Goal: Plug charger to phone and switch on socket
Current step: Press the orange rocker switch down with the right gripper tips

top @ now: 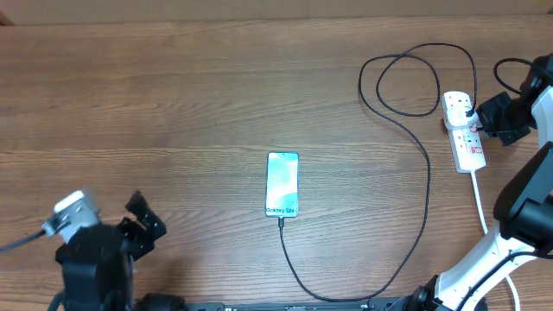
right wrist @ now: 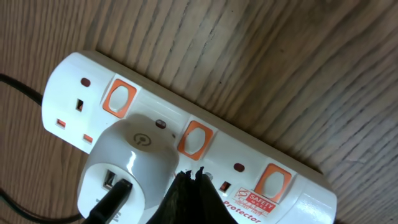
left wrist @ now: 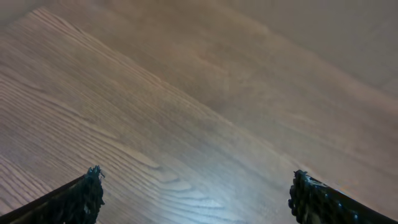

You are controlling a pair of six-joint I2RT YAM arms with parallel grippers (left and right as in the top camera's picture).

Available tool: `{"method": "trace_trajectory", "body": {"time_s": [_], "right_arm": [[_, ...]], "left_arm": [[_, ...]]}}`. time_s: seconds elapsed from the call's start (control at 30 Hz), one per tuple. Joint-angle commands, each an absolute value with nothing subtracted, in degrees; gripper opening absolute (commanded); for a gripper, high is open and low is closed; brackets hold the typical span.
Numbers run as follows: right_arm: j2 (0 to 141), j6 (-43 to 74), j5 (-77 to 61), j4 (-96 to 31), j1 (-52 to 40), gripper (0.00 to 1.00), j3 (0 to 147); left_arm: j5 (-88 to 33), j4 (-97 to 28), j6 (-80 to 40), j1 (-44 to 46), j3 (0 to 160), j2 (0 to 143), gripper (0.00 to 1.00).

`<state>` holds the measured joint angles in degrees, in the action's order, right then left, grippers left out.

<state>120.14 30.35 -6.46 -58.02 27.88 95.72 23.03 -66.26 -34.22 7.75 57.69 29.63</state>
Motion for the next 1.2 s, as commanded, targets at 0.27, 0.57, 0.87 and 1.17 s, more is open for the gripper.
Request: {"method": "trace_trajectory", "body": {"time_s": [0.27,0.57,0.87,1.17], "right_arm": [[120.6,29.5,-8.0,-56.2,27.6,0.04,97.6],[120.6,29.5,-6.9,-57.1,27.6,0.04,97.5],[122.3,29.5,-5.7,-57.1,27.6,0.04,97.5],[123.9,29.5,-7.1,-56.5,27.6,0.04,97.5]], "left_arm": [[24.4,-66.3,-34.7,2.5,58.0,22.6,1.00],[24.4,-66.3,-34.7,2.5,58.0,22.4,1.00],[24.4,-66.2,-34.7,2.5,58.0,22.4,1.00],[24.4,-66.3,-34.7,2.5,58.0,22.4,1.00]]}}
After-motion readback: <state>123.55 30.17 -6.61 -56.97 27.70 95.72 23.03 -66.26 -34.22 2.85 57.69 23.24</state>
